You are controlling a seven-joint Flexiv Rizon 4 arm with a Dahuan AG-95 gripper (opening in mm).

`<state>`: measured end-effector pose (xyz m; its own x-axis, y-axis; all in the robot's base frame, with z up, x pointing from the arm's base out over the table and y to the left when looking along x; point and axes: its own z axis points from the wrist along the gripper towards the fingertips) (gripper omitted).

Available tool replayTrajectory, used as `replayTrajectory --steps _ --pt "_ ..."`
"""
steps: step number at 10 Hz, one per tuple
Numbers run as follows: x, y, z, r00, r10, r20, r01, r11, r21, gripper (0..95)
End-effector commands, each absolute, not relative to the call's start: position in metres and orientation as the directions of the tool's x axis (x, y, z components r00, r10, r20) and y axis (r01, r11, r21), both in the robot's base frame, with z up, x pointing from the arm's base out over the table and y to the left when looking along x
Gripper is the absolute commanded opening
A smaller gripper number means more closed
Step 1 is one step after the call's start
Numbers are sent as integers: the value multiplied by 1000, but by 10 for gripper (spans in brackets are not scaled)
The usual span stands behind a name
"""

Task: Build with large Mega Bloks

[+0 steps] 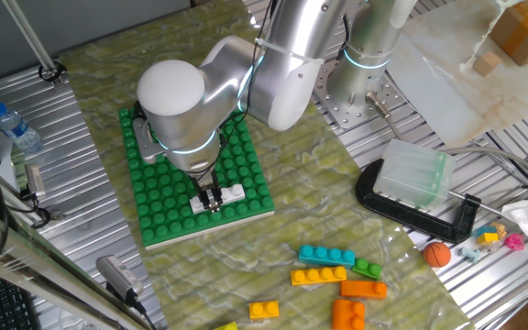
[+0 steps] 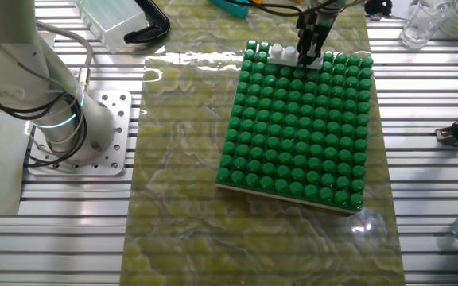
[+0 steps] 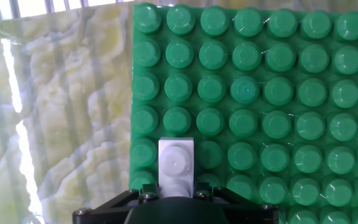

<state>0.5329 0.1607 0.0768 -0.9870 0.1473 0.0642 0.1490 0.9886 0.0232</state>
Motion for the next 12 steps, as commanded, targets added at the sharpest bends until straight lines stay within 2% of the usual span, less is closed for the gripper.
replayTrajectory --steps 1,12 --pt "533 161 78 -987 150 65 152 988 25 380" --pt "533 161 79 -987 146 64 148 989 26 380"
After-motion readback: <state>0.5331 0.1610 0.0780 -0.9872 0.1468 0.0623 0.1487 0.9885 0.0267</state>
